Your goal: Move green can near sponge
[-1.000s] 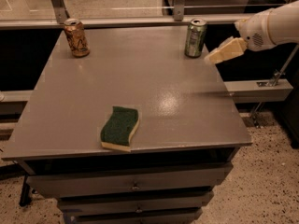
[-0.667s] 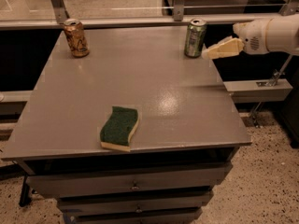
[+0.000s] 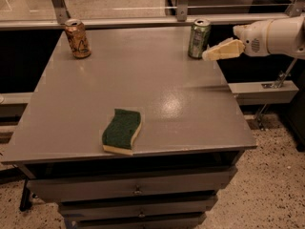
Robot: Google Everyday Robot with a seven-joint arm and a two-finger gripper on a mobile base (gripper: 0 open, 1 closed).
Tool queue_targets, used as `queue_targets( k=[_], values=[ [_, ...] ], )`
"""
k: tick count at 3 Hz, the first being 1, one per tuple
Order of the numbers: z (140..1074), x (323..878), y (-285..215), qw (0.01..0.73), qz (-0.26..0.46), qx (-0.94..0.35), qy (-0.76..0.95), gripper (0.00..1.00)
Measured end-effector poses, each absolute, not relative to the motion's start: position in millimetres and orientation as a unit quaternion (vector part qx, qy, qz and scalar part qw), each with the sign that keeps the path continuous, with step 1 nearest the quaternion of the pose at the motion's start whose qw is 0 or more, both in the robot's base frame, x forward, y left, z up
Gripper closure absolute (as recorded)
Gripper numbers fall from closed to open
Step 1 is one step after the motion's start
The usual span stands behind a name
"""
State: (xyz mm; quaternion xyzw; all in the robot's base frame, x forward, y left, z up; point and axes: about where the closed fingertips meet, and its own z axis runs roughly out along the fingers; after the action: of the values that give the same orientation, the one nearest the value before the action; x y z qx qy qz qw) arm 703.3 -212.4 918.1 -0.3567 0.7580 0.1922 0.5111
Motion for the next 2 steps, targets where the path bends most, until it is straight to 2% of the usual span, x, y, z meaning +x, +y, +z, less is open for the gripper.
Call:
queue_targets(
  k=[2],
  values=[
    [907, 725, -195, 0.565, 0.193, -0.337, 0.728, 0.00]
  ],
)
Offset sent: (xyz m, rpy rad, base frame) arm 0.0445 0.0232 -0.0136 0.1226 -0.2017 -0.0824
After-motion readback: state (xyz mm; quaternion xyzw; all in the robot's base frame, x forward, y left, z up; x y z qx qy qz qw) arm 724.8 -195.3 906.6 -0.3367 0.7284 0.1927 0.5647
